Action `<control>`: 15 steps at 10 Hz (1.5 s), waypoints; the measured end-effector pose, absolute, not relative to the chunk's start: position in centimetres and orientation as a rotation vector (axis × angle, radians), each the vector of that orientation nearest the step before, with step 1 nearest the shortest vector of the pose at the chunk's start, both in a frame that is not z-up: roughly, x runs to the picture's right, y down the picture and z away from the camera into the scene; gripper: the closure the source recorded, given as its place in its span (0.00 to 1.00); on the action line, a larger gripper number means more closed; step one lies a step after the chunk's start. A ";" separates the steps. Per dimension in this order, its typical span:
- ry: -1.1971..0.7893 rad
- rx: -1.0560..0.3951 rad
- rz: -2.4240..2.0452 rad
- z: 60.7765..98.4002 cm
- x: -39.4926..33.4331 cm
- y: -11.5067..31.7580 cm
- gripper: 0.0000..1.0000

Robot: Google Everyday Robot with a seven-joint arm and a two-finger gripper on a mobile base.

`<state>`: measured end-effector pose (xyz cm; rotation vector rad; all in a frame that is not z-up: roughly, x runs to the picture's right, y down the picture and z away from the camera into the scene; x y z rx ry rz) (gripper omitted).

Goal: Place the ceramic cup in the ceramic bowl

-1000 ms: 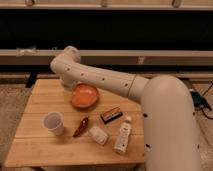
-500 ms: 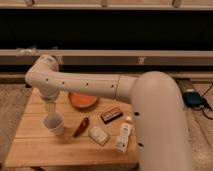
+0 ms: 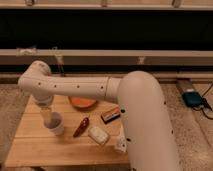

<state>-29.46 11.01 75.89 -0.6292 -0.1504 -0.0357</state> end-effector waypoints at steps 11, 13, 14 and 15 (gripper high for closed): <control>-0.049 -0.678 -0.052 78.6 -29.1 11.8 0.83; -0.073 -0.668 -0.034 77.6 -28.8 10.5 0.97; -0.099 -0.660 -0.014 76.8 -28.6 9.4 1.00; -0.126 -0.647 0.008 76.1 -28.4 8.2 1.00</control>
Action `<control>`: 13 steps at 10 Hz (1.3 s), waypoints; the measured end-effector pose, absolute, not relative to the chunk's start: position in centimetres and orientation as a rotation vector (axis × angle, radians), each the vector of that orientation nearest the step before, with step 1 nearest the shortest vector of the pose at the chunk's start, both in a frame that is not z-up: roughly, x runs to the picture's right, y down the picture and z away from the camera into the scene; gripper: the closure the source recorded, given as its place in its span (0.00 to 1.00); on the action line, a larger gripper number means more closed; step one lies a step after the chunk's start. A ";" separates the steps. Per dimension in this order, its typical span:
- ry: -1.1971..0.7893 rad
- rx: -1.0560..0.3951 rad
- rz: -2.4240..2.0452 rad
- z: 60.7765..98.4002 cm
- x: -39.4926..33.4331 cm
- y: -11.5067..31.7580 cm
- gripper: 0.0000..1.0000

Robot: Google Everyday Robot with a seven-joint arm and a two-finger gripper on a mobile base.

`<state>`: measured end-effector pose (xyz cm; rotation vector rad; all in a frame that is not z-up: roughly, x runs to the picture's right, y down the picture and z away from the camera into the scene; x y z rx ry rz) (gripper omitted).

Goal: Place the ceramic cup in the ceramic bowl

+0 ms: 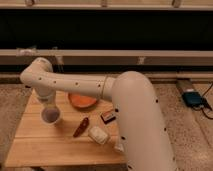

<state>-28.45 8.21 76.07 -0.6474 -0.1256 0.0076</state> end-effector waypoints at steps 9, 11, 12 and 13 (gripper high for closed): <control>-0.168 -0.540 0.212 77.3 -23.1 -1.4 1.00; -0.164 -0.531 0.252 77.8 -21.8 -2.7 1.00; -0.159 -0.530 0.277 78.3 -21.0 -3.3 1.00; -0.152 -0.528 0.299 78.8 -20.1 -3.8 1.00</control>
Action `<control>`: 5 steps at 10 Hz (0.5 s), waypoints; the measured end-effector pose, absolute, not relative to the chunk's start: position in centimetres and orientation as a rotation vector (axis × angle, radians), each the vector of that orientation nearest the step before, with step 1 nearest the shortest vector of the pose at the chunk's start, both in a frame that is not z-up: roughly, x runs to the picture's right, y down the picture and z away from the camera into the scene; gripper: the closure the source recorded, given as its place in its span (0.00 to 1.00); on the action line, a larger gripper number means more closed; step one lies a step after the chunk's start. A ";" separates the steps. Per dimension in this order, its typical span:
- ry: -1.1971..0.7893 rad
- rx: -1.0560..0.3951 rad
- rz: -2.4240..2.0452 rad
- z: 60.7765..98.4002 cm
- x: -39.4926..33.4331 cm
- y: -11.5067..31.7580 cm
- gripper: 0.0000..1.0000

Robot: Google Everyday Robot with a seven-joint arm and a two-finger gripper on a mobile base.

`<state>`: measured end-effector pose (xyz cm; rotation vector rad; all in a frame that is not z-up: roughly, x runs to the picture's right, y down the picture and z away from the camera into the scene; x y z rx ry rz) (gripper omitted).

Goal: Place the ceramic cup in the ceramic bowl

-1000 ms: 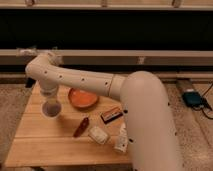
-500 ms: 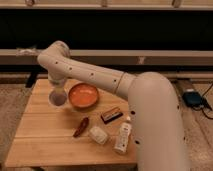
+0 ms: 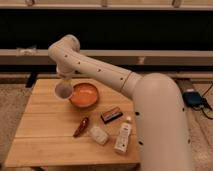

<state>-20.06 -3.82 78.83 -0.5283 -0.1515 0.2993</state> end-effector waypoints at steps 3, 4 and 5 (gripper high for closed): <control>-0.133 -0.533 0.344 79.9 -18.3 -4.3 1.00; -0.125 -0.536 0.353 80.2 -17.8 -4.4 1.00; -0.119 -0.539 0.363 80.4 -17.3 -4.4 1.00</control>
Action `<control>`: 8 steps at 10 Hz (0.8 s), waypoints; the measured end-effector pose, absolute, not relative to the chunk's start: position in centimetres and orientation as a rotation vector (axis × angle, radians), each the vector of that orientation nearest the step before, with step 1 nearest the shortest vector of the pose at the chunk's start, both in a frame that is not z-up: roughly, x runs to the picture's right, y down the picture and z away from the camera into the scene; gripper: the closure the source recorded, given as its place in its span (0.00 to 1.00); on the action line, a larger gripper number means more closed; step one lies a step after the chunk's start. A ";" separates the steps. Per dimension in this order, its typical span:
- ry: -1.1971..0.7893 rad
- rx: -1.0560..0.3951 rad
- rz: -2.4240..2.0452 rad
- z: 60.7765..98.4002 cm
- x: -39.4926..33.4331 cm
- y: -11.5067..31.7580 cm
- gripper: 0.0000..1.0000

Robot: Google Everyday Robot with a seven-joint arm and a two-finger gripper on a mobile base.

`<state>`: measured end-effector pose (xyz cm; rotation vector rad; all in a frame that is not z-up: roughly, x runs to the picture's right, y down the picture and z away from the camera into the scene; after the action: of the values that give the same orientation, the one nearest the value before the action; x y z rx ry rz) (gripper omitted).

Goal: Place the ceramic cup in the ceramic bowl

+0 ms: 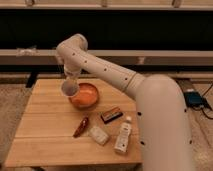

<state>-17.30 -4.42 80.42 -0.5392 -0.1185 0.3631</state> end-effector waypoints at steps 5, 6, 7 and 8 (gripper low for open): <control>-0.097 -0.558 0.366 81.2 -17.1 -4.1 1.00; -0.092 -0.563 0.363 81.4 -17.0 -4.0 1.00; -0.087 -0.567 0.362 81.6 -17.0 -3.9 1.00; -0.080 -0.574 0.360 81.8 -17.0 -3.7 1.00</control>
<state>-16.98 -3.74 81.82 -0.5737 -0.0799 0.3602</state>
